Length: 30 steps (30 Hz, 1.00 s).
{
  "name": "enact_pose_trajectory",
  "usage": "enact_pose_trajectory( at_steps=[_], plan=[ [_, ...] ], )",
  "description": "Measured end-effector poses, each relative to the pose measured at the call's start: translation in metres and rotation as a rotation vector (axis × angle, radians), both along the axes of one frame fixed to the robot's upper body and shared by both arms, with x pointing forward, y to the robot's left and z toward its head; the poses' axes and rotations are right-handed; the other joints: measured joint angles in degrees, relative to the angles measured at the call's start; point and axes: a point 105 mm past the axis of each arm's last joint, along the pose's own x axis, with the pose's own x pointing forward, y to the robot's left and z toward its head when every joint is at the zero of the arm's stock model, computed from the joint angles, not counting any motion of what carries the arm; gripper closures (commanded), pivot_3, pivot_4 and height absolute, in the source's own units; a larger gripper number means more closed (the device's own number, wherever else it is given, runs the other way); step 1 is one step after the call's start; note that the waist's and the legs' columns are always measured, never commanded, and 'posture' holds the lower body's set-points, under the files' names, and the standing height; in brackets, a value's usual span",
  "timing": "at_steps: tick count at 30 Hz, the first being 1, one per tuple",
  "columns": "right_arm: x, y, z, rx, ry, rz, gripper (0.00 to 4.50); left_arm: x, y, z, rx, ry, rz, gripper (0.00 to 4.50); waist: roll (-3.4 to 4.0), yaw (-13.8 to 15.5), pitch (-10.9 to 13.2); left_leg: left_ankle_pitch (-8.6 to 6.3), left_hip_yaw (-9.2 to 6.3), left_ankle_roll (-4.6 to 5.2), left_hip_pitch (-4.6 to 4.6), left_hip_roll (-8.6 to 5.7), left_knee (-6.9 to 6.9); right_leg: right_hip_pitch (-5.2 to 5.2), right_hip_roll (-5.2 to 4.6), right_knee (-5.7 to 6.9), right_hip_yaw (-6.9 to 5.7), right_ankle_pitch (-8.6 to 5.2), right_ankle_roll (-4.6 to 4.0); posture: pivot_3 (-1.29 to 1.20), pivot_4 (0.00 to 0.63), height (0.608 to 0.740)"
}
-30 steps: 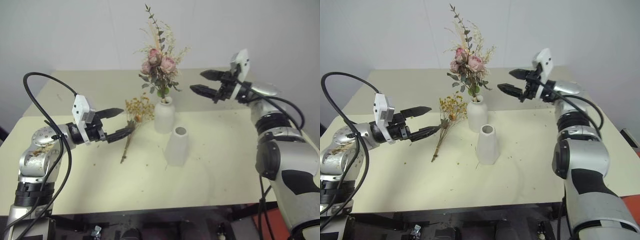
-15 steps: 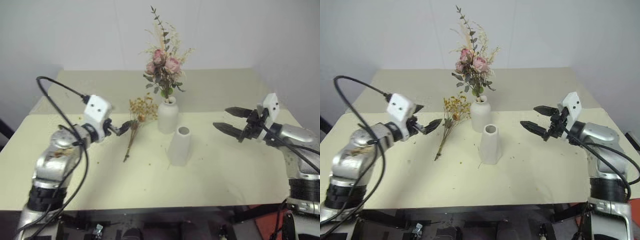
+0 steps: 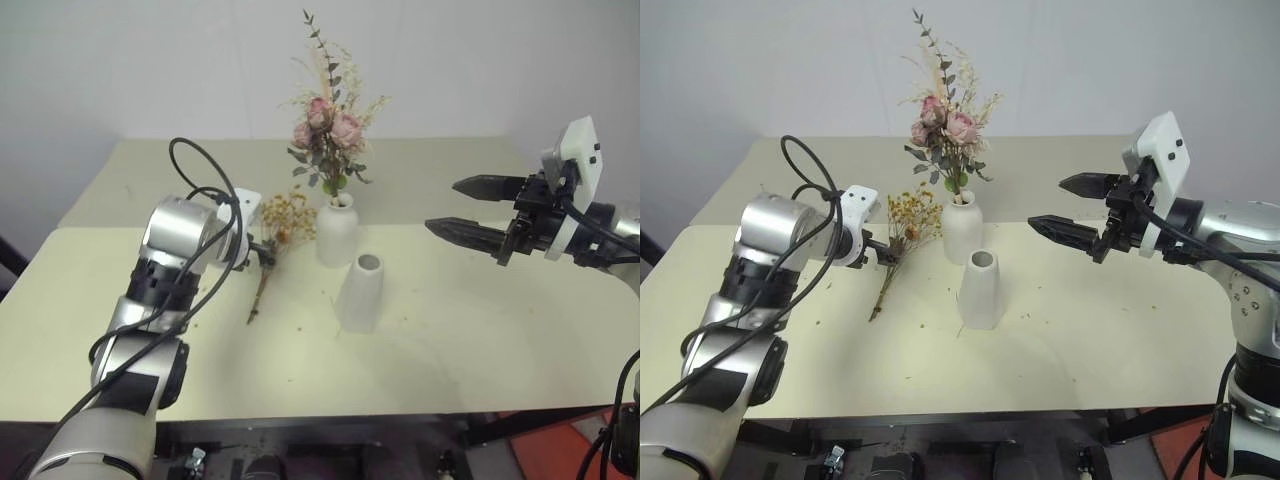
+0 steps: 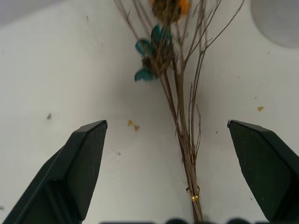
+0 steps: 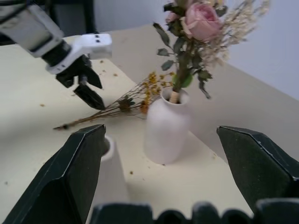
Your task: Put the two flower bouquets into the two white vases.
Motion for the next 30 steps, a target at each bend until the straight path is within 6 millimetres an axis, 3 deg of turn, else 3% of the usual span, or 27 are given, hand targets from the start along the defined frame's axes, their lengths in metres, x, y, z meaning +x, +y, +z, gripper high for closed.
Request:
enact_pose_trajectory(
  at_steps=[7, 13, 16, 30],
  plan=[
    [-0.002, 0.009, 0.005, 0.005, 0.008, 0.015, 0.02, 0.009, -0.002, -0.022, -0.034, 0.084, 0.023, 0.00, 0.00, 0.4, 0.0, 0.00, 0.01, 0.00, -0.10, 0.00, -0.01, -0.08, 0.00, 0.00, 0.00, 0.02, -0.03, 0.00, 0.150, 0.740],
    [-0.002, 0.013, 0.004, 0.008, 0.021, 0.008, 0.02, 0.018, -0.023, -0.028, -0.069, 0.104, -0.043, 0.00, 0.00, 1.1, 0.0, 0.00, 0.01, -0.01, -0.15, -0.01, 0.02, -0.08, -0.01, -0.03, -0.01, 0.02, -0.02, 0.00, 0.150, 0.740],
    [-0.004, 0.013, 0.003, 0.008, 0.025, 0.005, 0.02, 0.020, -0.024, -0.034, -0.060, 0.115, -0.044, 0.00, 0.00, 1.0, 0.0, 0.00, 0.01, -0.01, -0.20, -0.02, 0.02, -0.10, -0.02, -0.06, -0.01, 0.03, -0.02, 0.00, 0.150, 0.740],
    [-0.006, 0.010, -0.003, -0.002, 0.040, -0.040, 0.00, 0.024, -0.031, -0.037, -0.070, 0.146, -0.063, 4.46, -0.01, 1.0, 0.0, 0.00, 0.01, -0.01, -0.17, -0.02, 0.03, -0.08, -0.02, -0.01, -0.01, 0.02, -0.01, 0.00, 0.150, 0.740]
  ],
)
